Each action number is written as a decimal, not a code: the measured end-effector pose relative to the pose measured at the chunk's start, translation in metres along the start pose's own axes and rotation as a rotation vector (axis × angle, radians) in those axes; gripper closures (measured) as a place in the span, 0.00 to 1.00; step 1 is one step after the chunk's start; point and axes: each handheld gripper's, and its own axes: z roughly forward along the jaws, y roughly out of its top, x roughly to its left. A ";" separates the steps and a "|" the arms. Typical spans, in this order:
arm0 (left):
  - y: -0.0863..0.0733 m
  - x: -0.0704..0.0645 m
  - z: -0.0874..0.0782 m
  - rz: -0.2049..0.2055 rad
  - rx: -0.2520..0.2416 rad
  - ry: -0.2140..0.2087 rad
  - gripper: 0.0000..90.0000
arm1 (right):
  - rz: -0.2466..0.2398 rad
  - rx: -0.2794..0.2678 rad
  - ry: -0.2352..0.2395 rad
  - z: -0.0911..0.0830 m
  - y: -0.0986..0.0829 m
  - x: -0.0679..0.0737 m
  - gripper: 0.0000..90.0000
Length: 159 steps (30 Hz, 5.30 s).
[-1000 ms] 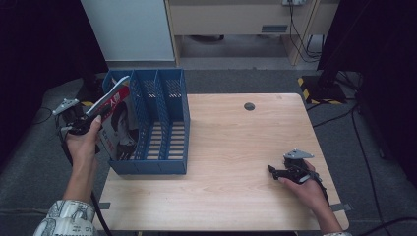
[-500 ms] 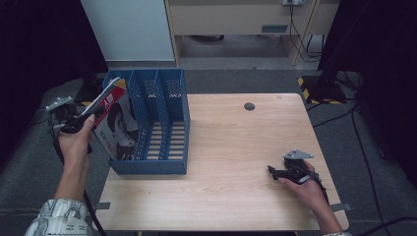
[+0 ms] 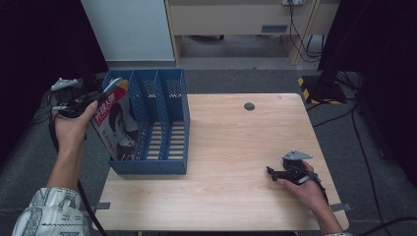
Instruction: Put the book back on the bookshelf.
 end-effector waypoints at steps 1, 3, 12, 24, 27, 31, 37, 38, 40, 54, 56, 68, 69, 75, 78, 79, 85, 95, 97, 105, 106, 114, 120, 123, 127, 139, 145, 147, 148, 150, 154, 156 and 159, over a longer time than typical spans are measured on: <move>0.001 0.000 0.000 -0.005 0.002 0.003 0.73 | 0.000 0.001 0.002 0.000 0.000 0.001 0.23; 0.003 0.001 0.002 -0.004 0.013 0.008 0.73 | -0.006 -0.002 0.001 0.000 0.000 0.001 0.23; 0.005 0.002 0.011 0.008 0.070 0.020 0.72 | -0.006 0.002 0.004 0.000 0.000 0.001 0.23; 0.002 0.006 0.015 -0.010 0.106 0.012 0.75 | -0.004 0.002 0.005 0.000 0.000 0.001 0.23; 0.002 0.006 0.015 -0.011 0.117 0.010 0.77 | -0.004 0.002 0.005 0.000 0.000 0.001 0.23; 0.003 0.005 0.015 0.001 0.127 0.012 0.84 | -0.004 0.002 0.005 0.000 0.000 0.001 0.23; 0.002 0.004 0.013 0.015 0.138 0.024 0.96 | -0.004 0.002 0.005 0.000 0.000 0.001 0.23; 0.002 0.004 0.013 0.014 0.134 0.032 0.96 | -0.004 0.002 0.005 0.000 0.000 0.001 0.23; 0.002 0.005 0.011 0.008 0.130 0.033 0.96 | -0.004 0.002 0.005 0.000 0.000 0.001 0.23; 0.007 -0.002 0.000 0.037 0.040 0.043 0.97 | -0.004 0.001 0.003 0.000 0.000 0.001 0.23; 0.007 -0.003 0.001 0.043 0.027 0.044 0.97 | -0.004 0.001 0.004 0.000 0.000 0.001 0.23; -0.002 -0.002 0.006 0.037 -0.017 0.056 0.97 | -0.004 0.001 0.005 0.000 0.000 0.001 0.23; -0.002 -0.002 0.006 0.034 -0.017 0.054 0.97 | -0.004 0.001 0.005 0.000 0.000 0.001 0.23; -0.003 -0.002 0.007 0.033 -0.017 0.044 0.97 | -0.004 0.001 0.005 0.000 0.000 0.001 0.23; -0.003 -0.002 0.007 0.028 -0.014 0.040 0.97 | -0.005 0.001 0.005 0.000 0.000 0.001 0.23; -0.003 -0.001 0.007 0.025 -0.014 0.038 0.97 | -0.005 0.001 0.005 0.000 0.000 0.001 0.23; -0.002 0.001 0.008 0.007 -0.008 0.036 0.96 | -0.005 0.002 0.006 0.000 0.000 0.001 0.23; -0.002 0.001 0.007 0.006 -0.015 0.033 0.94 | -0.005 0.002 0.006 0.000 0.000 0.001 0.23; -0.002 0.002 0.007 0.007 -0.017 0.030 0.92 | -0.005 0.000 0.006 0.000 0.000 0.001 0.23; -0.002 0.001 0.006 0.016 -0.032 0.028 0.89 | -0.005 0.000 0.006 0.000 0.000 0.001 0.23; -0.002 0.001 0.005 0.014 -0.037 0.028 0.89 | -0.005 0.000 0.007 0.000 0.000 0.001 0.23; 0.003 -0.006 -0.007 0.037 -0.128 0.026 0.66 | -0.004 -0.001 0.005 0.000 0.000 0.001 0.23; 0.009 -0.023 -0.019 0.063 -0.187 -0.014 0.47 | -0.004 -0.001 0.004 0.000 0.000 0.001 0.23; 0.011 -0.035 -0.025 0.107 -0.199 -0.032 0.42 | -0.005 -0.001 0.004 0.000 0.000 0.001 0.23; 0.010 -0.057 -0.031 0.160 -0.203 -0.093 0.36 | -0.005 -0.002 0.004 0.000 0.000 0.001 0.23; -0.004 -0.103 -0.011 0.228 -0.129 -0.229 0.22 | -0.004 0.001 0.005 0.000 -0.001 0.002 0.23; -0.010 -0.126 -0.003 0.255 -0.083 -0.273 0.07 | -0.008 -0.002 0.005 -0.001 -0.001 0.002 0.23; -0.013 -0.131 -0.002 0.255 -0.074 -0.282 0.05 | -0.008 -0.001 0.006 -0.001 -0.001 0.002 0.23; -0.015 -0.135 -0.001 0.252 -0.069 -0.295 0.03 | -0.008 0.000 0.006 -0.001 -0.001 0.002 0.22; -0.018 -0.141 0.001 0.260 -0.060 -0.310 0.03 | -0.006 -0.001 0.005 -0.001 -0.001 0.002 0.22; -0.023 -0.154 0.007 0.276 -0.036 -0.338 0.02 | -0.007 0.001 0.007 -0.001 -0.001 0.002 0.22; -0.025 -0.159 0.009 0.282 -0.028 -0.343 0.02 | -0.007 0.001 0.007 -0.001 -0.001 0.002 0.22; -0.029 -0.167 0.012 0.298 -0.010 -0.353 0.02 | -0.007 0.001 0.007 -0.001 -0.001 0.002 0.22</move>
